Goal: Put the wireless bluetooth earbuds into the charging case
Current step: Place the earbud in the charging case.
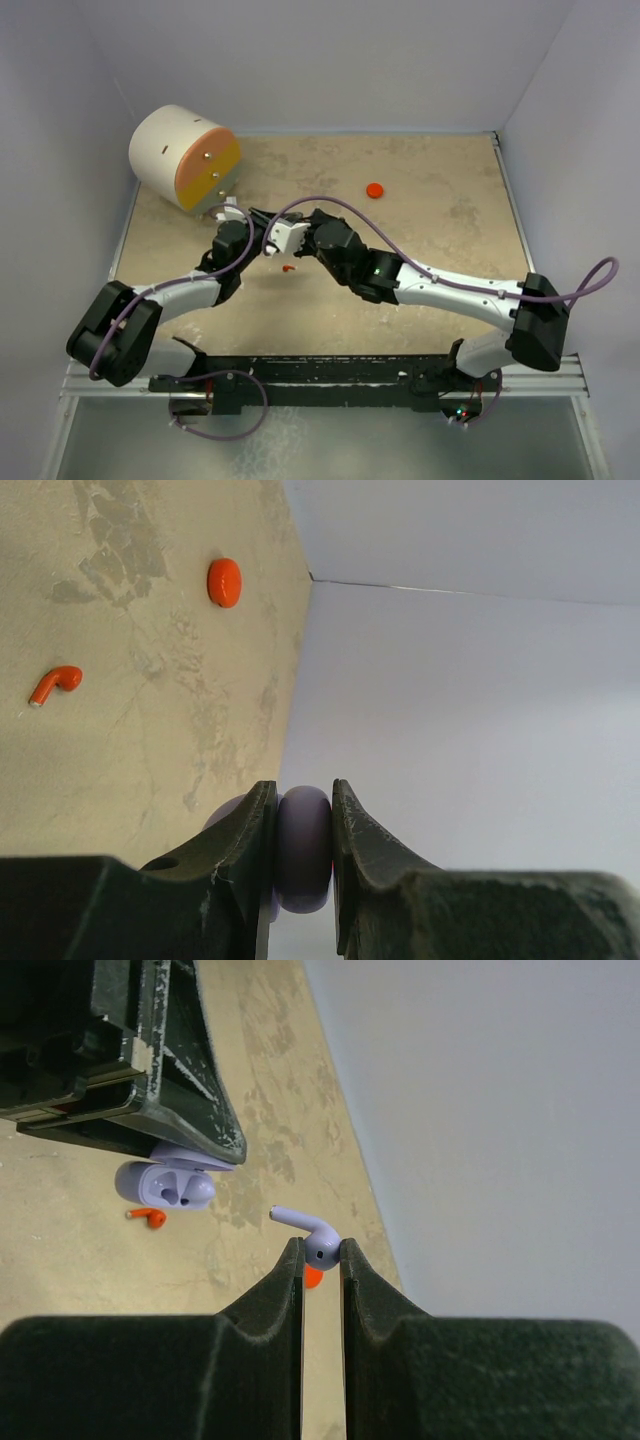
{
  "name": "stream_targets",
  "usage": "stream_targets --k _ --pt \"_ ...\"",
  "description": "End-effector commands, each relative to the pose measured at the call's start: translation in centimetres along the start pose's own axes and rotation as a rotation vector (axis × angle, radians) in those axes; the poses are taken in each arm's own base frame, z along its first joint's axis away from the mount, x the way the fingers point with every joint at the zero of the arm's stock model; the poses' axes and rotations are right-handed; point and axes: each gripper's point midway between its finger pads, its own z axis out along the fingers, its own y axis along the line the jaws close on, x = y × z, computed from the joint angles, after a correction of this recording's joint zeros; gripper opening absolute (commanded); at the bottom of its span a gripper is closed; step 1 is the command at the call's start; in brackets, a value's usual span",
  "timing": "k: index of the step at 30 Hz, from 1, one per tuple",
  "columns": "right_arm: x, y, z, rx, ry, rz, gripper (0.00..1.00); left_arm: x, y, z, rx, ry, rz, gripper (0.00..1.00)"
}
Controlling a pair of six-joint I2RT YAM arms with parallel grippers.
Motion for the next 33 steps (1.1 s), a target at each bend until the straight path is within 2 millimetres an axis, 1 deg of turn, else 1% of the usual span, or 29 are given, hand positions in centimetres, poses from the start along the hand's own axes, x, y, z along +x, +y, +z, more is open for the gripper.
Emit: stream_targets --k 1,13,19,23,33 --pt "0.3 0.6 0.5 0.003 0.015 -0.038 0.00 -0.2 -3.3 0.4 0.092 -0.002 -0.020 0.00" --pt "1.0 1.5 1.0 0.009 0.024 -0.050 0.00 0.0 -3.8 0.5 0.108 0.009 -0.045 0.00" --pt "0.9 1.5 1.2 0.015 0.019 -0.055 0.00 0.2 -3.7 0.6 0.113 0.023 -0.056 0.00" --pt "1.0 2.0 1.6 0.008 0.028 -0.063 0.00 0.4 -3.7 0.7 0.114 0.032 -0.061 0.00" --pt "1.0 2.3 2.0 -0.001 0.034 -0.068 0.00 0.4 -4.0 0.7 0.121 0.032 -0.064 0.00"
